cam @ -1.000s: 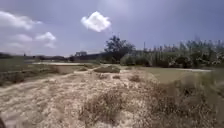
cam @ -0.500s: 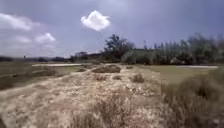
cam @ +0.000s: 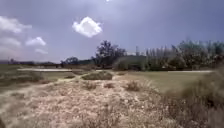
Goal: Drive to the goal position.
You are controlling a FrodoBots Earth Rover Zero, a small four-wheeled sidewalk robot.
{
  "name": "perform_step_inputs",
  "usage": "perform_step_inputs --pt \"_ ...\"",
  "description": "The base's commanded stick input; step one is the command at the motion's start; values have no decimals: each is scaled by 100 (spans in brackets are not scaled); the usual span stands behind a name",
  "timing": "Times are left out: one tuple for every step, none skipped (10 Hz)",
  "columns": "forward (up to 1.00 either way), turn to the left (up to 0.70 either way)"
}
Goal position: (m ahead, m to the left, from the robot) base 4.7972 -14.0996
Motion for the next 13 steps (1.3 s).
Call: perform_step_inputs --pt "70 -27" --pt "70 -27" --pt "70 -21" --pt "70 0" --pt "70 0" --pt "70 0" --pt "70 -13" --pt "70 -25" --pt "70 0" --pt "70 0" --pt "70 0" --pt "70 0" --pt "70 0"
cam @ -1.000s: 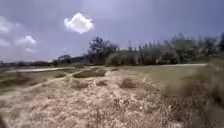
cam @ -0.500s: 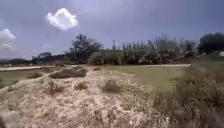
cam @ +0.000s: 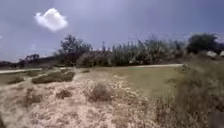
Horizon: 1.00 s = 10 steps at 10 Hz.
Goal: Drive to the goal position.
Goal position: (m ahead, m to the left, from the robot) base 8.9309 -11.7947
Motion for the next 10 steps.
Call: perform_step_inputs --pt "70 0" --pt "70 0" --pt "70 0" --pt "70 0" --pt "70 0" --pt "70 -14" --pt "70 -27" --pt "70 -27" --pt "70 -27" --pt "70 0"
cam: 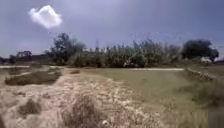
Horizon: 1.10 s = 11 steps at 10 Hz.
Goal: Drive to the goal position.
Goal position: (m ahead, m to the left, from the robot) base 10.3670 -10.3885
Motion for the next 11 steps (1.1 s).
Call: perform_step_inputs --pt "70 0" --pt "70 -9" --pt "70 -27" --pt "70 -27" --pt "70 -27" --pt "70 -27" --pt "70 -27" --pt "70 -10" --pt "70 0" --pt "70 0" --pt "70 0"
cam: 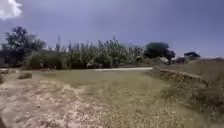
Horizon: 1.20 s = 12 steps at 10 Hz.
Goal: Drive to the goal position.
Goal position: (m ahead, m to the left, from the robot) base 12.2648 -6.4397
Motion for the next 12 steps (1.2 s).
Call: perform_step_inputs --pt "70 0" --pt "70 0" --pt "70 -19" --pt "70 -27" --pt "70 -27" --pt "70 -2" --pt "70 0" --pt "70 0" --pt "70 0" --pt "70 0" --pt "70 0" --pt "70 0"
